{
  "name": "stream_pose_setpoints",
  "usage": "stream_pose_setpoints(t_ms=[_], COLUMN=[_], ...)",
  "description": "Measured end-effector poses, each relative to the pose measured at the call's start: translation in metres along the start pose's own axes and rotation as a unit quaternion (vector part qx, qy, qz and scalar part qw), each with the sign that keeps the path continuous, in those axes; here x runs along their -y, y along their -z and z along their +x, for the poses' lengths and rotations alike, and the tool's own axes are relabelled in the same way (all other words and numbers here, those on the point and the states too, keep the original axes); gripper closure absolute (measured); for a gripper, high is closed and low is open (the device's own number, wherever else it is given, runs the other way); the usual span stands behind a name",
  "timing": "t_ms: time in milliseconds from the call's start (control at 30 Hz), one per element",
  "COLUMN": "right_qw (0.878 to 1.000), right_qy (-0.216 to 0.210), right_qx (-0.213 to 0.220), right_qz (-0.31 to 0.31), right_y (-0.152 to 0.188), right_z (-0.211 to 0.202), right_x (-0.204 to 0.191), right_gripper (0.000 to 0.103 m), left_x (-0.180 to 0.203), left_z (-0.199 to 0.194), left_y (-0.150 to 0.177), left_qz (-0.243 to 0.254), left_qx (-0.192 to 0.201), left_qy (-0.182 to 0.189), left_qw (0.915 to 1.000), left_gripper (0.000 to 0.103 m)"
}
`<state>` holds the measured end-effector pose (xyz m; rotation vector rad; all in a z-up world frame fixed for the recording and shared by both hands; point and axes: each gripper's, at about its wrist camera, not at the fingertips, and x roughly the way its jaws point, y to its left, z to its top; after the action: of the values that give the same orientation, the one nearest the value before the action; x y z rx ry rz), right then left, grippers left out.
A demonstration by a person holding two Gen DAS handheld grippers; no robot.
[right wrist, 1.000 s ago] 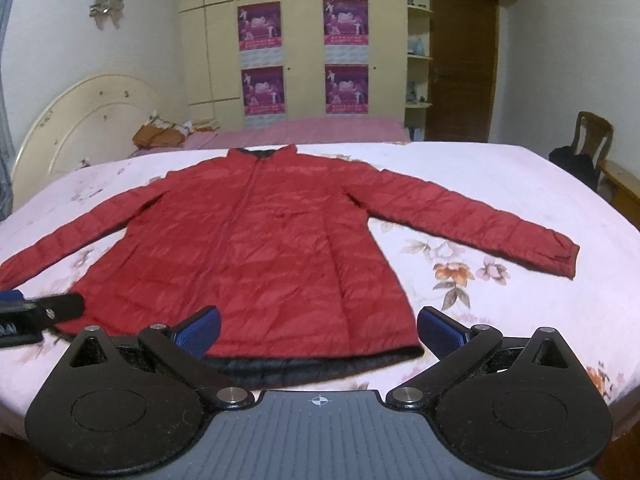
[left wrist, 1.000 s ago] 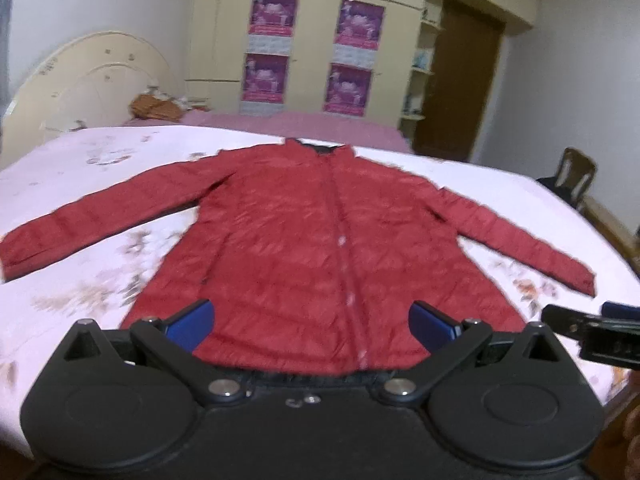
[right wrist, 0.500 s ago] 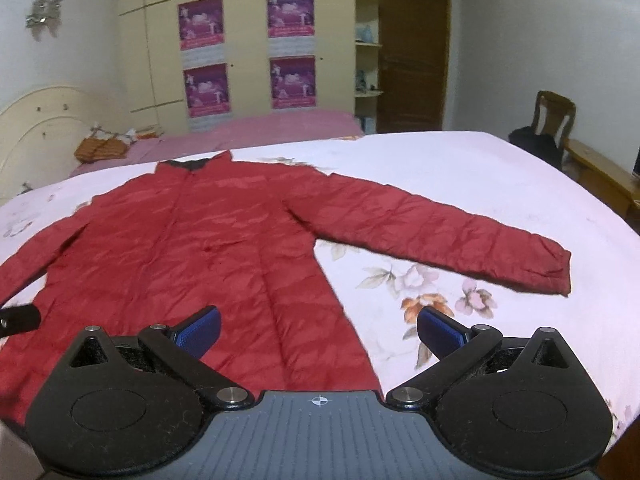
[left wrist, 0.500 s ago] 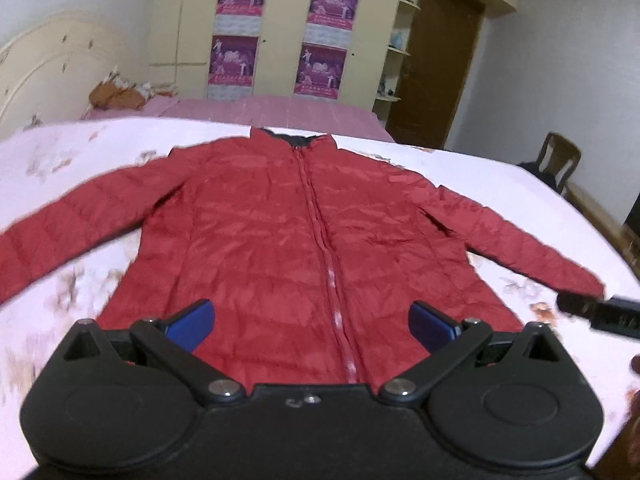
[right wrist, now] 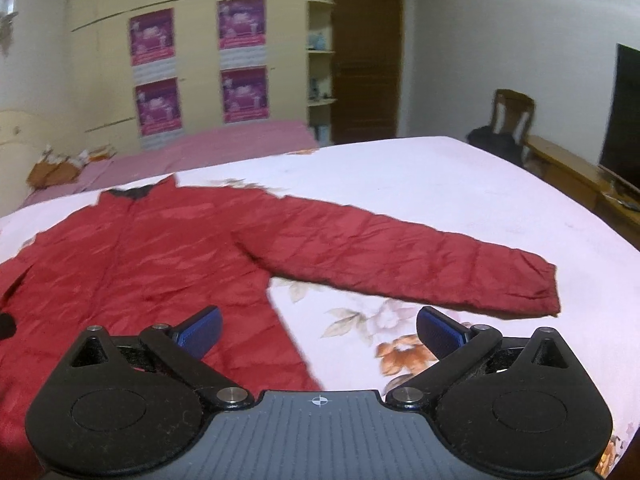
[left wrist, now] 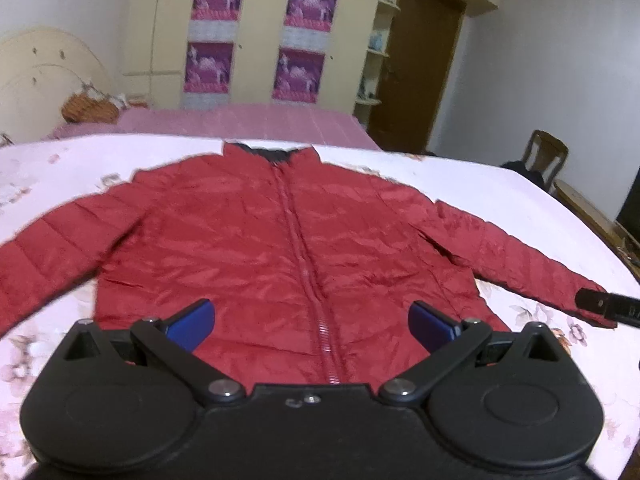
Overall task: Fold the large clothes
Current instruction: 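Move the right gripper to the sleeve cuff and grasp it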
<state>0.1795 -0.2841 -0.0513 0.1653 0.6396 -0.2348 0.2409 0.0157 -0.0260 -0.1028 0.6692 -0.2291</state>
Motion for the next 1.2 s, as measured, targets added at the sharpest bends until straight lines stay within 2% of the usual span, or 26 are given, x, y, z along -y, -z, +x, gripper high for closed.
stream_pose_setpoints(t_ms=[133,167,200,233,433,733,767,800,867,1033,1167,1200], right_qw=[0.998,0.997,0.996,0.994,0.980,0.958,0.955,0.951,0.943,0.929,0.921,0.921], right_qy=[0.032,0.038,0.044,0.051,0.059,0.057,0.055,0.052,0.052,0.033,0.044,0.049], right_qx=[-0.001,-0.001,-0.005,-0.013,-0.030,-0.036,-0.037,-0.040,-0.044,-0.016,0.008,0.010], right_qz=[0.047,0.061,0.076,0.094,0.190,0.278,0.289,0.301,0.325,0.369,0.386,0.386], right_y=[-0.005,-0.006,-0.008,-0.009,-0.008,0.008,0.009,0.011,0.014,0.021,0.020,0.019], right_z=[0.018,0.021,0.027,0.032,0.056,0.083,0.086,0.088,0.090,0.089,0.086,0.087], right_x=[0.037,0.047,0.059,0.070,0.132,0.177,0.182,0.184,0.191,0.203,0.214,0.217], right_gripper=[0.001,0.004,0.031,0.041,0.042,0.043,0.053,0.058,0.058,0.058,0.058,0.061], left_x=[0.004,0.005,0.006,0.008,0.016,0.048,0.052,0.054,0.058,0.060,0.053,0.051], left_z=[0.013,0.016,0.019,0.022,0.046,0.090,0.094,0.098,0.105,0.123,0.134,0.136], left_y=[-0.002,-0.003,-0.004,-0.005,-0.015,-0.024,-0.024,-0.024,-0.025,-0.024,-0.025,-0.026], left_qz=[-0.002,-0.001,0.000,0.001,0.009,0.025,0.026,0.027,0.030,0.028,0.019,0.017], left_qx=[-0.003,-0.004,-0.004,-0.003,-0.016,-0.039,-0.041,-0.043,-0.047,-0.059,-0.066,-0.066], left_qy=[0.009,0.009,0.007,0.005,-0.012,-0.013,-0.012,-0.012,-0.013,-0.022,-0.031,-0.034], left_qw=[1.0000,1.0000,1.0000,1.0000,0.9998,0.9989,0.9987,0.9986,0.9984,0.9976,0.9972,0.9971], left_gripper=[0.000,0.000,0.000,0.000,0.000,0.000,0.000,0.000,0.000,0.000,0.000,0.000])
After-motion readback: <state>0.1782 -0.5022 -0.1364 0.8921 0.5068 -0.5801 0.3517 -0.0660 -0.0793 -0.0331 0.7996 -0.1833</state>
